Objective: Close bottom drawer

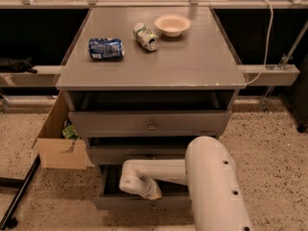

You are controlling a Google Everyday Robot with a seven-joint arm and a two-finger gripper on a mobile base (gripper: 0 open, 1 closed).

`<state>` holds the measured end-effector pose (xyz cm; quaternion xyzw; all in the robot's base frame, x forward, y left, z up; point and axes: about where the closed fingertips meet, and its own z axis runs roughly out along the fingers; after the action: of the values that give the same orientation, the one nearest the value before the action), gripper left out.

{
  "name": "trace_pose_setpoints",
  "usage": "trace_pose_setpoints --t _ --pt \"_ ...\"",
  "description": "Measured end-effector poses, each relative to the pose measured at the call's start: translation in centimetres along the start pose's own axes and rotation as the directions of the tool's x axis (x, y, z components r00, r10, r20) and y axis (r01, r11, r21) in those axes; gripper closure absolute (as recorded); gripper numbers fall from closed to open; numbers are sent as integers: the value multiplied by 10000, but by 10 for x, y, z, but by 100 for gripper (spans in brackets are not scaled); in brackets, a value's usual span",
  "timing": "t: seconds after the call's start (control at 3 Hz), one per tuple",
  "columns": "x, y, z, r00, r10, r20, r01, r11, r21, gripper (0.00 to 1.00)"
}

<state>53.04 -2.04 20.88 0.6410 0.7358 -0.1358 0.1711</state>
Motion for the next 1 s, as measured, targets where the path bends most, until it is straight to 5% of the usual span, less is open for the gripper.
trace_pose_setpoints --t 0.33,1.0 --pt "0 0 0 10000 0 0 0 10000 0 100" --pt "-89 -47 51 9950 992 108 -997 9870 1257 100"
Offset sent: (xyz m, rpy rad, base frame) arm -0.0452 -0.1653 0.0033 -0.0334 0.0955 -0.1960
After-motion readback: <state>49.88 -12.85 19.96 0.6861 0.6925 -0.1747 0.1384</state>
